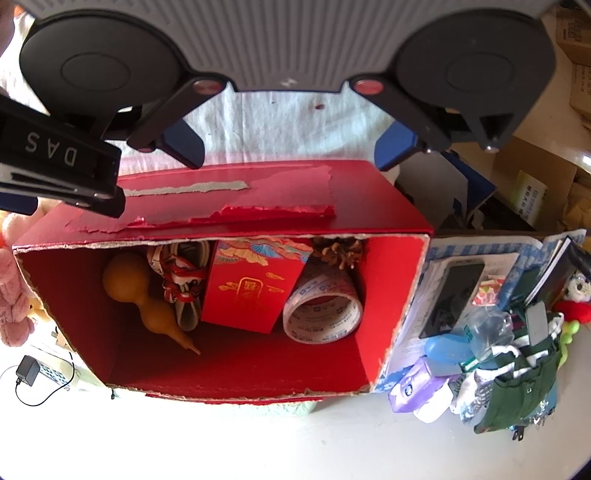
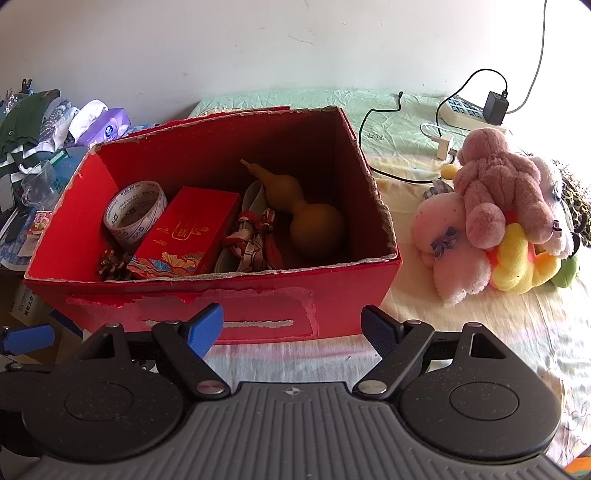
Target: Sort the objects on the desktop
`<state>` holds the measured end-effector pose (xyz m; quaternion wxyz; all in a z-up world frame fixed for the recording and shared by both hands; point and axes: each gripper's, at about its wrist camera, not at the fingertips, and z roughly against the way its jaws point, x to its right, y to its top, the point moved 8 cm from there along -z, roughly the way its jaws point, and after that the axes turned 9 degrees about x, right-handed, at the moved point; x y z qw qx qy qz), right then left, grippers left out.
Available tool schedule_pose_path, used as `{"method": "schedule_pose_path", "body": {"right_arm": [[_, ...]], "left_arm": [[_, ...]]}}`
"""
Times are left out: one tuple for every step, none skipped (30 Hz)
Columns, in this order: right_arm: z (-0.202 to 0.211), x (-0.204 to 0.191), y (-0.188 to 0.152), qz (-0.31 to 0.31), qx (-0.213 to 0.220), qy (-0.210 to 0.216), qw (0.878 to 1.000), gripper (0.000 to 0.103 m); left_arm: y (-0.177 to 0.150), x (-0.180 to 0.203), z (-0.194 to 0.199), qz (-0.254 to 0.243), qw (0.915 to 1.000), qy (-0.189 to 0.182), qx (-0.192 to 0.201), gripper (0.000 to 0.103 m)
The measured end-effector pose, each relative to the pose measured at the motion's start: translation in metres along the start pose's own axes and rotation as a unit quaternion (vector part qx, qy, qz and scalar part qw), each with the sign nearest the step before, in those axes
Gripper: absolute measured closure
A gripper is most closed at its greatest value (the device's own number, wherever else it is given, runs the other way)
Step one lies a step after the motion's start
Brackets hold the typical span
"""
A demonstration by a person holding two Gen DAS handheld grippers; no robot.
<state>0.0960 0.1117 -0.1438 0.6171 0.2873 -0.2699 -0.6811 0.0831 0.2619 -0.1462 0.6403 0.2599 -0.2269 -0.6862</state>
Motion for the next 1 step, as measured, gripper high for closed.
{"method": "schedule_pose_path", "body": {"right_arm": [[0.0007, 0.0000, -0.0002, -0.002, 0.000, 0.002, 1.000, 0.019]], "left_arm": [[-0.0004, -0.0003, 0.0007, 0.003, 1.0000, -0.002, -0.001, 0.004]]}}
